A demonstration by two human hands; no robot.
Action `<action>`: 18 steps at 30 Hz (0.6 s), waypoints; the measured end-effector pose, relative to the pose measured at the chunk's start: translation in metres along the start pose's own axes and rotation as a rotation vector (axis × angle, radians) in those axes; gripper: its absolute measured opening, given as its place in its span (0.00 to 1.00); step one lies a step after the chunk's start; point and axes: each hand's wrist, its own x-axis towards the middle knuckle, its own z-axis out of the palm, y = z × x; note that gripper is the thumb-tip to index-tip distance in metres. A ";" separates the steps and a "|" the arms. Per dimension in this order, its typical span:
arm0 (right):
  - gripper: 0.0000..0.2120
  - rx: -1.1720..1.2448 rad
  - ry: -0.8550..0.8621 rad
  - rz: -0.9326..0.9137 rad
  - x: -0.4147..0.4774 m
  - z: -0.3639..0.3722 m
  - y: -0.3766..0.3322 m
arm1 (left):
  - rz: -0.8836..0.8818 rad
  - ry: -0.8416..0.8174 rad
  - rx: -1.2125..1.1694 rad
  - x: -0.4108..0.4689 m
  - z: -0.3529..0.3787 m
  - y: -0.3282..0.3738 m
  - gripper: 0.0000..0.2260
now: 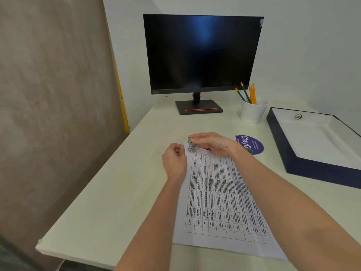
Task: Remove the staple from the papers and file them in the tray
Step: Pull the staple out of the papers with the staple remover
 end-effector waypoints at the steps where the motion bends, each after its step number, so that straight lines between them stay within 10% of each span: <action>1: 0.22 -0.006 -0.004 0.004 0.000 0.000 -0.001 | 0.001 0.003 0.009 0.000 0.000 0.000 0.06; 18: 0.22 -0.109 0.026 0.023 0.001 0.007 -0.011 | -0.024 0.016 0.048 -0.001 -0.001 0.003 0.05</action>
